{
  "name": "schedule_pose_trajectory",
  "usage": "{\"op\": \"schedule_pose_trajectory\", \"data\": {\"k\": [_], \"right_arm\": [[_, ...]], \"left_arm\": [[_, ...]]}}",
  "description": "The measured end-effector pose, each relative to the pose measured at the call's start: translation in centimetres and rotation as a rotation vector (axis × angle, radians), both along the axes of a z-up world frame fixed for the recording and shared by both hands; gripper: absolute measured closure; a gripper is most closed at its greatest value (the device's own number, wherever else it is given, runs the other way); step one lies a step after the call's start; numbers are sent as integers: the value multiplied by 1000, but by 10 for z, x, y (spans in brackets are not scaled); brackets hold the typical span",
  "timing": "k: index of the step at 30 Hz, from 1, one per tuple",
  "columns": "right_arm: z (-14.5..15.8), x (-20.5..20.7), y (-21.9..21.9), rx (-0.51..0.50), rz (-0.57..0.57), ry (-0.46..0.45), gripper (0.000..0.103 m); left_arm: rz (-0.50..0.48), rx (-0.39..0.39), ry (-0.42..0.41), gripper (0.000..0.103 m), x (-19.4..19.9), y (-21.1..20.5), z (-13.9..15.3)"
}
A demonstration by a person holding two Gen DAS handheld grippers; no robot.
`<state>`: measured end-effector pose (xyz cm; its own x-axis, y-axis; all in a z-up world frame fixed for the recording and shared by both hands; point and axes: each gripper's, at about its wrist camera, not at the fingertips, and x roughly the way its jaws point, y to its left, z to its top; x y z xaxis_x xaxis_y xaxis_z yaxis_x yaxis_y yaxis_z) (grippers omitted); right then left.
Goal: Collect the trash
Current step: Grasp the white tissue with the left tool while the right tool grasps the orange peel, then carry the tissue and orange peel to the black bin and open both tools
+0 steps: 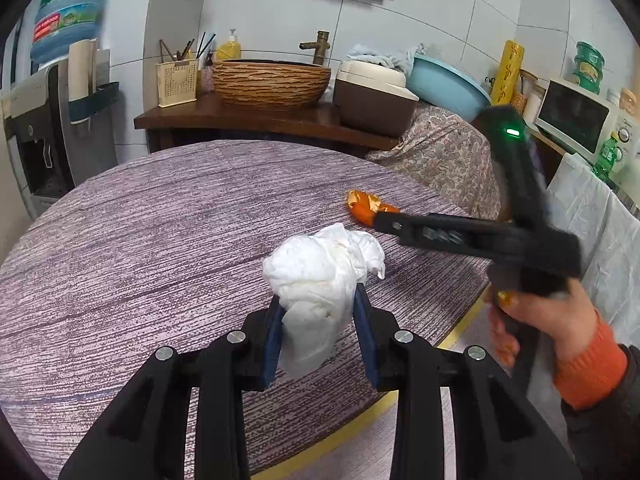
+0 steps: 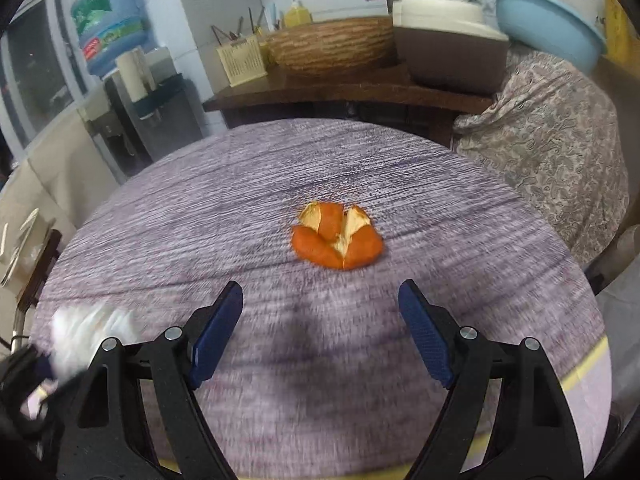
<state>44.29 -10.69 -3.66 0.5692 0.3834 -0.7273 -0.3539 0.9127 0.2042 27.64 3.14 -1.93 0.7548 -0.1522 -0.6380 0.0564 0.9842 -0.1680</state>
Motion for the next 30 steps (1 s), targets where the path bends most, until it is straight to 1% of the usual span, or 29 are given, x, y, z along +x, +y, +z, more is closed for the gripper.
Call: {"op": "schedule_pose_trajectory", "data": {"k": [3,4,7,8,9,10,11,12,13,14,16,20,24,27,30], "right_arm": [[-12,26,18,-51,-19,43,23],[-14,31,20,-60,-23,48,23],[-24,46,28,-101,-52,102,24],[-23,48,29,-111,-64,81,25],[-23,50,29,-118,-69,82,30],[-23,50,30,-128,-72,73,38],[-23,50,32,-145,-74,61,43],[-23,48,33,-159,-72,47,54],[-23,47,33,-162,-71,40,60],[-21,44,31,-157,-68,26,63],[-17,39,26,-133,-73,14,73],[-4,14,4,-38,-90,-9,76],[16,-25,-24,31,-92,-62,77],[30,-66,-52,77,-94,-104,77],[38,-112,-82,87,-113,-145,77]], "left_arm": [[3,-5,8,70,1,1,-2],[4,-4,10,70,1,2,-3],[7,-8,14,70,2,3,-4],[7,2,13,70,2,2,-4],[9,13,13,70,2,1,-4],[10,14,14,70,3,1,-5],[7,4,17,70,2,1,-5],[6,-2,18,70,3,2,-5],[6,-5,17,70,3,2,-4],[5,-4,16,70,3,2,-4],[5,-4,16,70,2,2,-5],[7,-2,11,70,1,2,-5],[-1,-6,2,70,0,0,-3],[-17,3,-13,70,-4,-5,0],[-41,-1,-21,70,-8,-13,3]]}}
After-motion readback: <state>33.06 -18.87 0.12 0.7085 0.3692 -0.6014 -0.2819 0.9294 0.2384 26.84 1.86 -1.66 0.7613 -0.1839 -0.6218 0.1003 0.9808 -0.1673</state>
